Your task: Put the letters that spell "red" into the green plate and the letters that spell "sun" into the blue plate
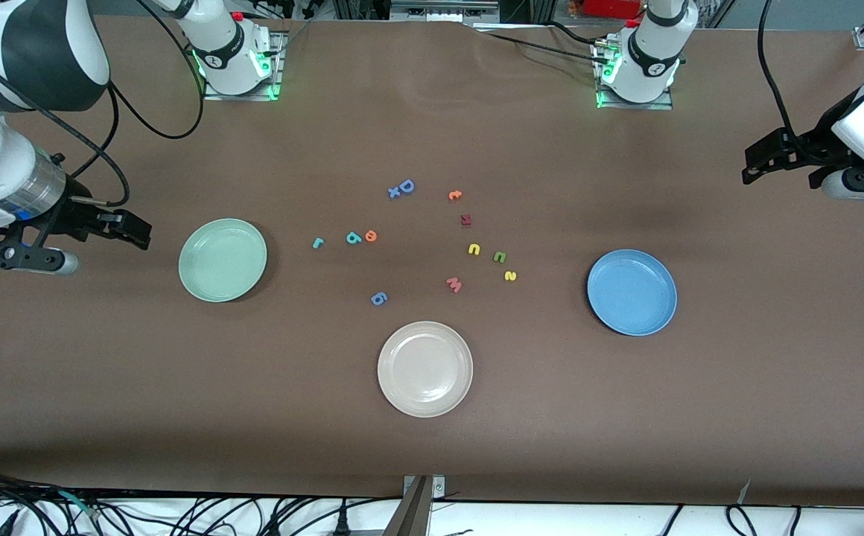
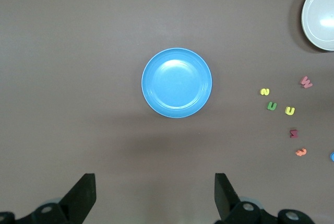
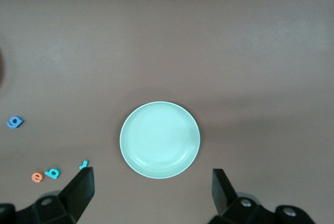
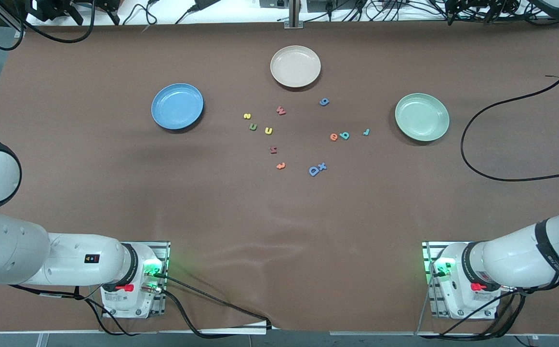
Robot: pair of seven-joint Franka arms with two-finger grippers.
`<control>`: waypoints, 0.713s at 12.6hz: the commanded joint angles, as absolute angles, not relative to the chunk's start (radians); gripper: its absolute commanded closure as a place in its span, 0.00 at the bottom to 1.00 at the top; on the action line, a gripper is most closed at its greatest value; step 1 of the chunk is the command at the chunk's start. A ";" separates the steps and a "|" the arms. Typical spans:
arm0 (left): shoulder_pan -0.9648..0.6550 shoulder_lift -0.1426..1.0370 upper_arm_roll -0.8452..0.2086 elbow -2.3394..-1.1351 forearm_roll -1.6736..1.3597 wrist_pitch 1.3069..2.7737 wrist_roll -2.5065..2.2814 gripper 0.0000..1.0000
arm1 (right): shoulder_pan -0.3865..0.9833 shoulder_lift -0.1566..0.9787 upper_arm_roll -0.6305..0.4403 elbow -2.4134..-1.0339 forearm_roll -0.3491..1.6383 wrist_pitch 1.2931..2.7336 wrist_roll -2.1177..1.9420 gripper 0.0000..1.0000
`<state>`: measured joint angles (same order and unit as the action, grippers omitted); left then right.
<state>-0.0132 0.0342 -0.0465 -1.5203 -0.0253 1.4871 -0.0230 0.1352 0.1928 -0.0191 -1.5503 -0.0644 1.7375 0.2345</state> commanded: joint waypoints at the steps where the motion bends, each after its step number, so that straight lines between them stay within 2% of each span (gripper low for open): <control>1: -0.012 0.018 -0.044 -1.526 -0.043 1.491 -0.003 0.00 | 0.138 0.175 -0.020 -1.562 -0.081 1.744 0.249 0.00; 9: -0.008 0.026 -0.043 -1.517 -0.057 1.491 -0.014 0.00 | 0.138 0.183 -0.020 -1.580 -0.046 1.753 0.233 0.00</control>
